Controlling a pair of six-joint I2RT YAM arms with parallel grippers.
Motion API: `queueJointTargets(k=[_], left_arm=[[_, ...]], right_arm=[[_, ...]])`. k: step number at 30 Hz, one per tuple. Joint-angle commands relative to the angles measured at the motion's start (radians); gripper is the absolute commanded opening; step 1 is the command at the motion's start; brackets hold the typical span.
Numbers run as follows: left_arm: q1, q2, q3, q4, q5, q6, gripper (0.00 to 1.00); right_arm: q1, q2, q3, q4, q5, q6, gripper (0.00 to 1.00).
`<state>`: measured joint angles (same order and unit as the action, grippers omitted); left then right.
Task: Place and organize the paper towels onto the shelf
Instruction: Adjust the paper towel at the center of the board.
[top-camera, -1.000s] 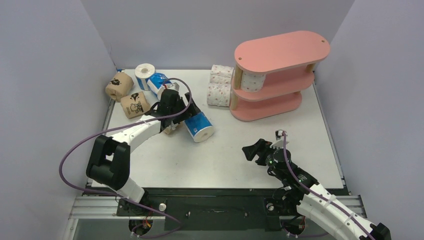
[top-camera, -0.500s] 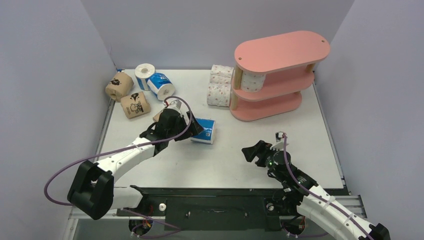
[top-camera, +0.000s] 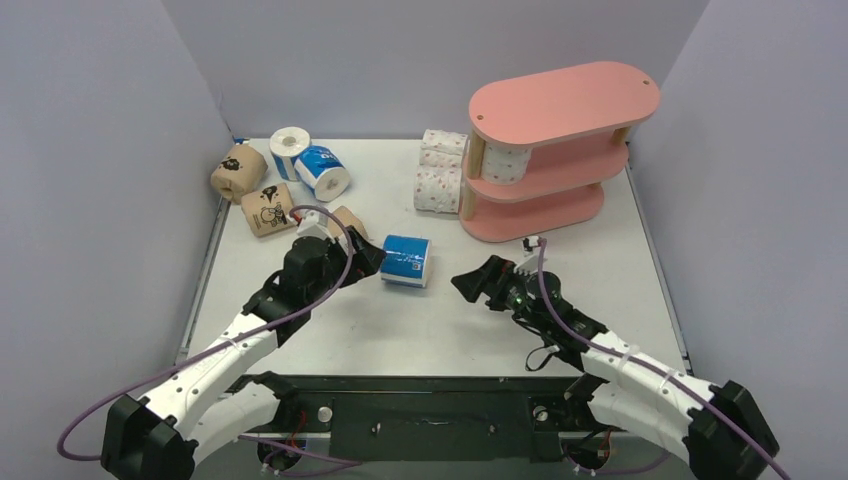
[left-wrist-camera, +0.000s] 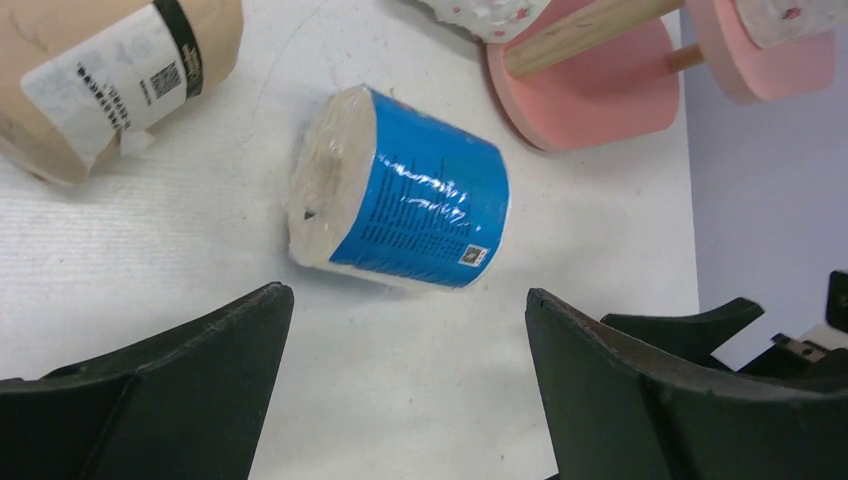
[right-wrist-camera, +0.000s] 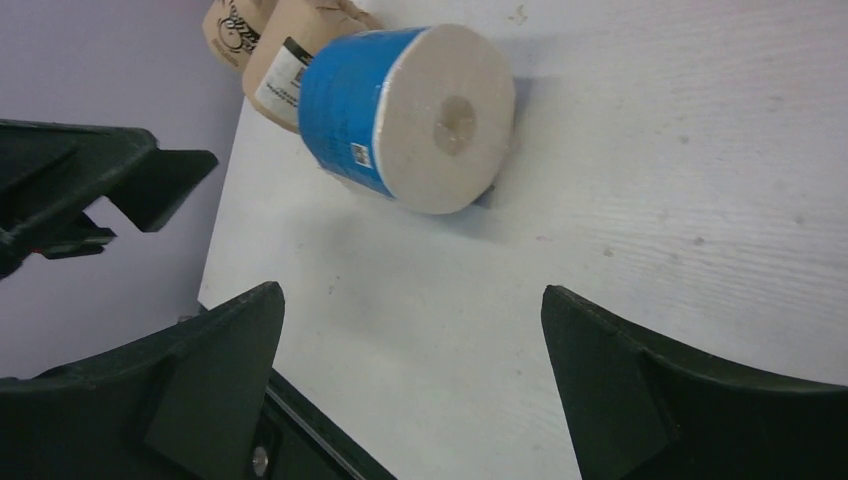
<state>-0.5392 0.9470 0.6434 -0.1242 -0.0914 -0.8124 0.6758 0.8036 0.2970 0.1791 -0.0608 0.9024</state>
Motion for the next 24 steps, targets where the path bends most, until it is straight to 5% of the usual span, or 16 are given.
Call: queueJointTargets(k=[1,10,24], left_arm=[[0.008,-0.042,-0.039,-0.034,-0.032,-0.024,0.86],[0.013,-0.119,-0.096,-0.103,-0.012,-0.039,0.86],[0.015,-0.193,-0.111,-0.162,-0.026,-0.038,0.86]], right_arm=[[0.006,0.205,0.121,0.285,-0.164,-0.004,0.97],[0.012,0.526,0.210,0.512,-0.231,0.040,0.96],[0.013,0.756,0.301,0.666,-0.235,0.084,0.86]])
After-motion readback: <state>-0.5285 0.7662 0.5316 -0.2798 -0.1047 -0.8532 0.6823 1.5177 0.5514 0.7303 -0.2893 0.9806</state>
